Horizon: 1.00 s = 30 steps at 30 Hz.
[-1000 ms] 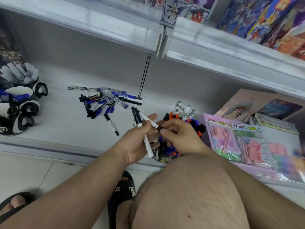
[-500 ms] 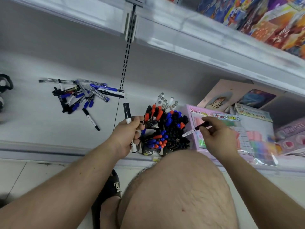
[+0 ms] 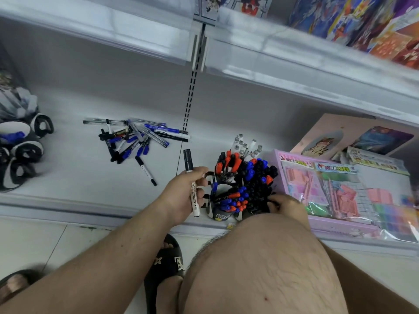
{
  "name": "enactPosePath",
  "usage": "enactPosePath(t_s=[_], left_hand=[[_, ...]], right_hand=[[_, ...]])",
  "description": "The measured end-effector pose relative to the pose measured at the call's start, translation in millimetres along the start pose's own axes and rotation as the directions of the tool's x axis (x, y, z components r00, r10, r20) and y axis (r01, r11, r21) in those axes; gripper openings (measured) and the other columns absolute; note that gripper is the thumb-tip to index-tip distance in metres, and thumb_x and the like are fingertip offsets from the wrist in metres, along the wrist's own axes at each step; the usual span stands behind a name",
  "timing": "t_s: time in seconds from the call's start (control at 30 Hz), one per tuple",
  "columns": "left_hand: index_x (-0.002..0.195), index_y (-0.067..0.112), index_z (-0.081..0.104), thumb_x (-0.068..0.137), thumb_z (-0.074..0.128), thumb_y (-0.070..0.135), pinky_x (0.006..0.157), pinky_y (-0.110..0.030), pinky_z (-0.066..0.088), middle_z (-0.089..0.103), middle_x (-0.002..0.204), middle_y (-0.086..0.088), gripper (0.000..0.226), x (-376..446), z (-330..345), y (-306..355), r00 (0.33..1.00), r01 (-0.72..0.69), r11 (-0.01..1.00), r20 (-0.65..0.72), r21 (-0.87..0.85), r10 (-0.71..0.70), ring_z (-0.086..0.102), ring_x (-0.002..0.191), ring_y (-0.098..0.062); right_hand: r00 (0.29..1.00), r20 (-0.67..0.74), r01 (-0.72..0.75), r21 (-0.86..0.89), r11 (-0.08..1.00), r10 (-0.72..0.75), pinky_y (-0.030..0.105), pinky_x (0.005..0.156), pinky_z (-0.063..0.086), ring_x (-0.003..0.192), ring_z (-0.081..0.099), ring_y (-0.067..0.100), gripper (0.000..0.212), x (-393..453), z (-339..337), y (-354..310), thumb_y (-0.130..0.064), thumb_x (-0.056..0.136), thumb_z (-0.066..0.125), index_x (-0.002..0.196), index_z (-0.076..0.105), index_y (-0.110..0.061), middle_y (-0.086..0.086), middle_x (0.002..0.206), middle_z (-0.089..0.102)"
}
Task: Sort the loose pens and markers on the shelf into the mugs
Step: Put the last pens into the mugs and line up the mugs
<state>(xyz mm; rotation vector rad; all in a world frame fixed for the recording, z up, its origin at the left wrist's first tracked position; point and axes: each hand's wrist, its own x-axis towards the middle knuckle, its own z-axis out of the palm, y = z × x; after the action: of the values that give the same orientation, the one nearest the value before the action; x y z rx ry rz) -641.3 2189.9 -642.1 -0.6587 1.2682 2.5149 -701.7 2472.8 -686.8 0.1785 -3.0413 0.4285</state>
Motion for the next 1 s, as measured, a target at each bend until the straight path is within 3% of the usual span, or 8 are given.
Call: enactPosePath(t_s=[0.2,0.37,0.5,0.6,0.67,0.83,0.93,1.0], left_hand=[[0.120,0.017,0.063,0.098,0.039,0.052,0.056,-0.030,0.037,0.059,0.074,-0.004,0.048,-13,-2,11,0.994,0.061,0.988,0.101,-0.140,-0.047,0.045,0.058,-0.017],[0.122,0.010,0.061,0.101,0.038,0.021,0.059,-0.029,0.036,0.058,0.073,-0.003,0.033,-19,1,14,0.994,0.030,0.992,0.110,-0.125,-0.016,0.049,0.059,-0.016],[0.114,0.012,0.066,0.102,0.044,0.009,0.059,-0.026,0.041,0.060,0.075,0.001,0.025,-24,5,14,0.995,-0.089,0.991,0.064,0.105,0.082,0.052,0.063,-0.013],[0.104,0.023,0.068,0.099,0.053,0.013,0.058,-0.017,0.044,0.062,0.083,0.004,0.020,-30,5,14,0.977,-0.210,0.868,0.082,0.451,0.195,0.053,0.069,-0.009],[0.108,0.031,0.068,0.098,0.056,0.014,0.058,-0.008,0.042,0.062,0.081,0.010,0.023,-33,4,14,0.957,-0.291,0.766,0.167,0.573,0.239,0.053,0.066,0.001],[0.125,0.028,0.066,0.096,0.061,0.020,0.064,-0.007,0.040,0.067,0.093,0.011,0.030,-32,-2,12,0.927,-0.375,0.646,0.260,0.665,0.271,0.053,0.066,0.013],[0.120,0.028,0.068,0.096,0.061,0.018,0.064,-0.011,0.041,0.063,0.083,0.013,0.028,-32,-6,13,0.937,-0.348,0.688,0.226,0.637,0.264,0.052,0.065,0.008],[0.116,0.026,0.069,0.095,0.061,0.015,0.061,-0.016,0.043,0.065,0.087,0.005,0.025,-31,-11,14,0.957,-0.285,0.778,0.126,0.560,0.260,0.053,0.068,-0.005]], right_hand=[[0.998,0.068,0.000,-0.082,0.997,0.006,0.041,0.089,0.051,0.103,0.062,0.036,0.021,1,-3,-5,-0.031,0.087,0.062,0.097,0.079,-0.024,0.009,0.111,0.069],[0.995,0.095,0.023,0.126,0.992,-0.035,0.023,0.090,0.044,0.105,0.060,0.015,0.026,13,-48,-57,-0.023,0.092,0.064,0.116,0.072,-0.022,-0.002,0.117,0.068],[0.972,0.216,-0.002,0.401,0.916,-0.093,0.015,0.085,0.045,0.087,0.062,0.000,0.023,13,-85,-111,-0.024,0.093,0.064,0.115,0.071,-0.025,-0.011,0.108,0.070],[0.964,0.244,-0.055,0.558,0.828,-0.101,0.015,0.068,0.050,0.064,0.062,-0.003,0.020,8,-95,-144,-0.024,0.094,0.064,0.114,0.068,-0.027,-0.007,0.099,0.073],[0.954,0.270,-0.071,0.617,0.784,-0.126,0.014,0.058,0.046,0.057,0.061,-0.002,0.018,2,-95,-157,-0.022,0.094,0.063,0.112,0.067,-0.023,0.000,0.093,0.073],[0.953,0.264,-0.067,0.662,0.746,-0.149,0.013,0.055,0.048,0.055,0.064,0.003,0.017,-7,-86,-166,-0.011,0.092,0.066,0.109,0.069,-0.011,0.010,0.086,0.071],[0.978,0.206,-0.127,0.741,0.660,-0.043,0.015,0.056,0.050,0.056,0.065,0.006,0.017,-4,-86,-164,-0.002,0.092,0.064,0.107,0.069,-0.009,0.008,0.079,0.069],[0.988,0.133,-0.157,0.805,0.572,0.084,0.017,0.056,0.052,0.059,0.066,0.009,0.017,1,-89,-159,-0.001,0.092,0.062,0.103,0.068,-0.013,0.004,0.076,0.070]])
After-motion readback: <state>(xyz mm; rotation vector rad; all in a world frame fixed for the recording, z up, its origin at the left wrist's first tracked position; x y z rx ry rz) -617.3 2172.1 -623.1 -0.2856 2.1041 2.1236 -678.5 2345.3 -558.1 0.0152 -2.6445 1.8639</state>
